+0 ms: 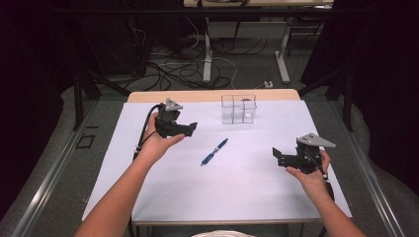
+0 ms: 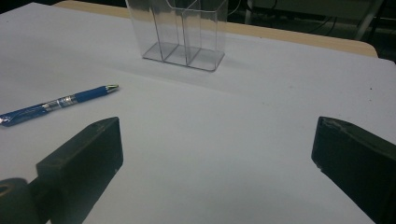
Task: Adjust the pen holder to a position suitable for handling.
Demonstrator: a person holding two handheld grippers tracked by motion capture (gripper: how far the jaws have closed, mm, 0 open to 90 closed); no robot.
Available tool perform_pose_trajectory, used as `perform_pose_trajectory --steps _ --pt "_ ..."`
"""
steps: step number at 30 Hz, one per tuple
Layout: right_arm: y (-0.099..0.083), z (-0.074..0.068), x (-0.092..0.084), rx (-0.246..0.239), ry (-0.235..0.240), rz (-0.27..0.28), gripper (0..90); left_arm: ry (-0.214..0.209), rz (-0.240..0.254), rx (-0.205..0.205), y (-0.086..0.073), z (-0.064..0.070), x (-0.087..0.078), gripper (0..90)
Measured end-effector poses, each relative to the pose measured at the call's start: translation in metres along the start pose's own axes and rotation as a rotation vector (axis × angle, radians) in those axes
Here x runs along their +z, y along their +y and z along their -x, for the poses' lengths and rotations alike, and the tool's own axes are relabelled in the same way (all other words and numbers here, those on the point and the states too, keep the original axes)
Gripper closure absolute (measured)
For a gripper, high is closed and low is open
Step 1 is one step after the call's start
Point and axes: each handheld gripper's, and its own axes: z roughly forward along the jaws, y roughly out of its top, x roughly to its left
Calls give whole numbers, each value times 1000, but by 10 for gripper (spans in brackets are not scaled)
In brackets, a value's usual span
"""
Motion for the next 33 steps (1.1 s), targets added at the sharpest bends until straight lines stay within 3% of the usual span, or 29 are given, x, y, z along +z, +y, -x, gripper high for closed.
perform_pose_trajectory --steps 7,13,17,25,28,33 --pt "11 3 8 7 -4 -15 77 -13 -7 2 4 2 11 182" --pt "32 6 27 -37 14 -19 283 -18 -17 -6 4 -2 23 182" --pt "41 8 48 -13 19 -37 356 -11 -16 -16 3 -5 27 181" --pt "67 11 81 7 -9 -91 500 -1 -3 -55 2 -14 31 168" --pt "80 12 87 -21 -33 -87 563 4 -3 -82 1 -20 33 166" --pt "98 15 98 -54 -56 -93 690 10 -5 -86 1 -24 32 166"
